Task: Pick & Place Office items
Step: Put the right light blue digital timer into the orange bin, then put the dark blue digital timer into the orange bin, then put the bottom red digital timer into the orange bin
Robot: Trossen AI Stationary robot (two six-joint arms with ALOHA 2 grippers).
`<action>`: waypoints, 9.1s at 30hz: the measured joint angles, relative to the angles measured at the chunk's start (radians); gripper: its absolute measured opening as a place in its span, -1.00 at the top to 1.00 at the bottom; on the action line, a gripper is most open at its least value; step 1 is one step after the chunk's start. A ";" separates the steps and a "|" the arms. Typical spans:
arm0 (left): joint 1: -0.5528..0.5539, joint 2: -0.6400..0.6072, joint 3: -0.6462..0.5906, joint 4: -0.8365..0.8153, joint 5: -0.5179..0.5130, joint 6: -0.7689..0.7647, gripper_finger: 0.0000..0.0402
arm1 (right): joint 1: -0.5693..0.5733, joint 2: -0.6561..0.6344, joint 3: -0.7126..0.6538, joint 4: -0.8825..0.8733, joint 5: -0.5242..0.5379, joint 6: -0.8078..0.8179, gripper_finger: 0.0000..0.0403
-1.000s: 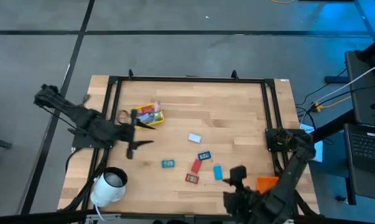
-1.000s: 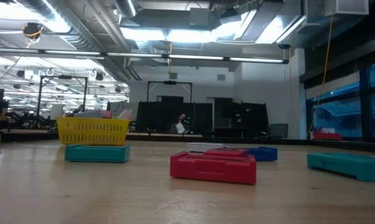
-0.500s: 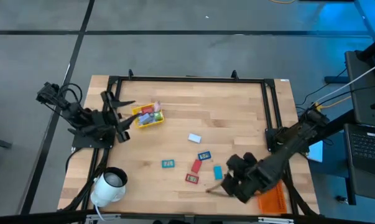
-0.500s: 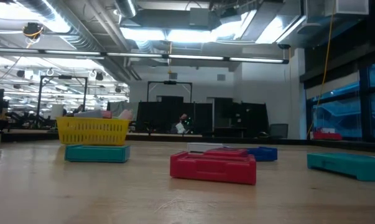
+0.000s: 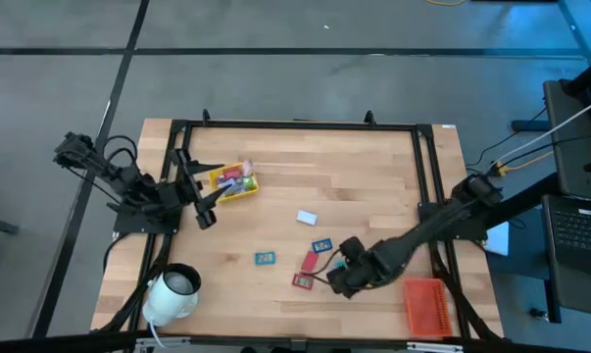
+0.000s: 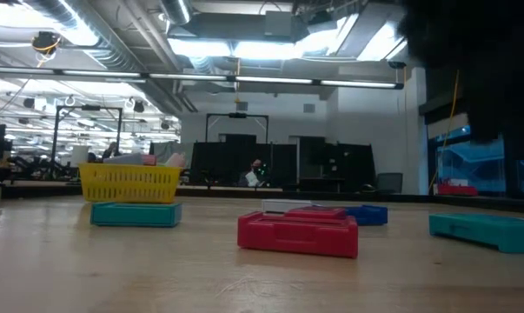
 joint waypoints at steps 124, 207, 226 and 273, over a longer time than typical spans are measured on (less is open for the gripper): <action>-0.197 -0.003 0.001 -0.089 0.128 -0.198 -0.04 | 0.013 0.029 0.190 -0.227 0.448 -1.051 0.06; -0.282 -0.003 0.001 -0.088 -0.097 -0.087 -0.08 | -0.009 0.096 0.189 -0.440 -0.213 -0.992 0.32; -0.282 -0.003 0.001 -0.062 -0.059 -0.097 -0.10 | 0.445 0.021 0.189 -0.533 -0.323 -0.205 0.16; -0.331 -0.002 0.001 -0.097 -0.105 -0.132 -0.10 | 0.013 0.195 -0.068 0.721 0.198 -1.028 -0.16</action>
